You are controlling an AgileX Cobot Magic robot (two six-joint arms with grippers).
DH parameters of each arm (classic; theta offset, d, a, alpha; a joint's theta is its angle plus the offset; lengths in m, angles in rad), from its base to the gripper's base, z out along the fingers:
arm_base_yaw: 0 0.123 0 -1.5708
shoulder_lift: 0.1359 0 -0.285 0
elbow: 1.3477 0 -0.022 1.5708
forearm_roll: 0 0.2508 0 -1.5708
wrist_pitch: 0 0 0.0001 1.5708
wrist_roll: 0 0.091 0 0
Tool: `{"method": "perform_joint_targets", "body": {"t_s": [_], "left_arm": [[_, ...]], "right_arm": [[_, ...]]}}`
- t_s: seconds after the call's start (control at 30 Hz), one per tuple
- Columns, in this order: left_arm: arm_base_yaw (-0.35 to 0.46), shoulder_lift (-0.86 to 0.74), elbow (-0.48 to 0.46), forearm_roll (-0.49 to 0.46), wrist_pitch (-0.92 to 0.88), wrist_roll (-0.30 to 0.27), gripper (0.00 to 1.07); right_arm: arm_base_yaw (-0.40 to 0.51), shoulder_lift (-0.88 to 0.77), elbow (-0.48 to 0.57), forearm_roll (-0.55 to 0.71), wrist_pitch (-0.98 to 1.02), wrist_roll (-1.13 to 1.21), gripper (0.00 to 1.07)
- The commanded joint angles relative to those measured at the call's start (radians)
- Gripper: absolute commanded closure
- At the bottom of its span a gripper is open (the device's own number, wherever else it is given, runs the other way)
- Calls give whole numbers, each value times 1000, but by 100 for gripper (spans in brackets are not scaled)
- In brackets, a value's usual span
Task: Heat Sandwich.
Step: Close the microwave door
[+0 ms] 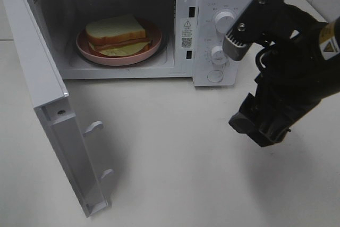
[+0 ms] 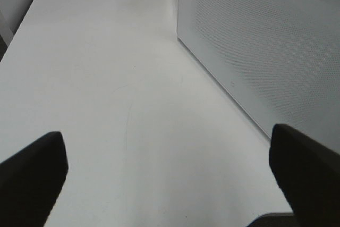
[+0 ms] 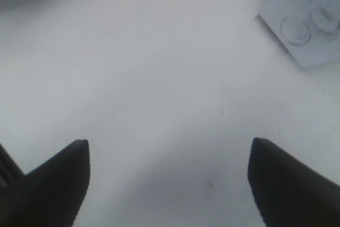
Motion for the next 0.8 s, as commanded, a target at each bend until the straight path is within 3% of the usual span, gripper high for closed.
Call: {"method": "perform_joint_targets", "body": {"t_s": [0.03, 0.8], "left_arm": [[1, -18, 2, -6, -9, -6, 9], [1, -18, 2, -6, -9, -6, 9]], "right_arm": [[-2, -57, 16, -2, 99, 73, 30], [-2, -445, 16, 5, 433, 127, 31]]}}
